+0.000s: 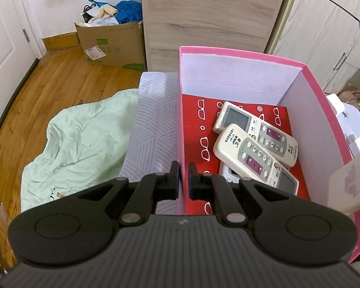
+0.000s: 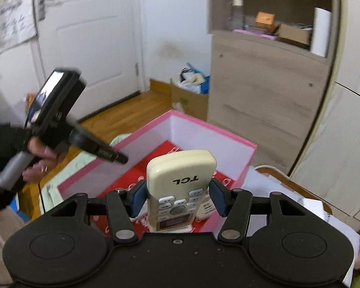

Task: Organize rigid objects
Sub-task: 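Carry the TCL remote over the pink box with the right tool, then lower the TCL remote into the box and open the right tool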

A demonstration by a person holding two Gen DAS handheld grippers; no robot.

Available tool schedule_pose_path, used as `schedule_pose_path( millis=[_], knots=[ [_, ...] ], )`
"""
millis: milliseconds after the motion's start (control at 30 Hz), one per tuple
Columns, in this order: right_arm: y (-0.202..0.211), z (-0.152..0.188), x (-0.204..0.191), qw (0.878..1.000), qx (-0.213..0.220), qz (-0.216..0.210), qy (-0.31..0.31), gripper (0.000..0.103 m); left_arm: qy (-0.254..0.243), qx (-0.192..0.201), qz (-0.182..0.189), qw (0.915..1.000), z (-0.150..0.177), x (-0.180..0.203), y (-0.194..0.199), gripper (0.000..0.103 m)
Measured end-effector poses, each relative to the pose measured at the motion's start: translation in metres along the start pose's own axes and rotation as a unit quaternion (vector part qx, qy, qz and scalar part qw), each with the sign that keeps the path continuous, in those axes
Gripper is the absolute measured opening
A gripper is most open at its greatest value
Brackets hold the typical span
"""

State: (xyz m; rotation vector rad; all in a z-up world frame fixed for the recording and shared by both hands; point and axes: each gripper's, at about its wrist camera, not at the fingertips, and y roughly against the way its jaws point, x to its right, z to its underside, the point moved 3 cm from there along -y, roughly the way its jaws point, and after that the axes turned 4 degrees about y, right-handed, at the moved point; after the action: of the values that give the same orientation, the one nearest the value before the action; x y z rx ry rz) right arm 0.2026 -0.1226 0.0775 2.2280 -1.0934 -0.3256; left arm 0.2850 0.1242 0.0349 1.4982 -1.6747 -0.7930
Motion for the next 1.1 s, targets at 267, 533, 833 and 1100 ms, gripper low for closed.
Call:
schedule_pose_path(
  millis=[267,533,833,1100],
  knots=[
    [-0.021,0.01,-0.019,0.997,-0.051,-0.023,0.054,0.062,-0.007,-0.006,0.015,0.9998,0.002,-0.005,0.002,0.006],
    [-0.055,0.007,-0.041,0.988,-0.097,-0.034,0.111,0.062,-0.002,-0.008,0.017,0.9998,0.001,-0.005,0.001,0.006],
    [-0.091,-0.003,-0.065,0.983,-0.106,-0.057,0.136,0.061,0.007,-0.011,0.027,0.9995,0.002,-0.009,-0.001,0.006],
    [-0.11,-0.008,-0.065,0.981,-0.11,-0.064,0.147,0.061,0.01,-0.012,0.03,0.9994,0.002,-0.01,-0.001,0.006]
  ],
)
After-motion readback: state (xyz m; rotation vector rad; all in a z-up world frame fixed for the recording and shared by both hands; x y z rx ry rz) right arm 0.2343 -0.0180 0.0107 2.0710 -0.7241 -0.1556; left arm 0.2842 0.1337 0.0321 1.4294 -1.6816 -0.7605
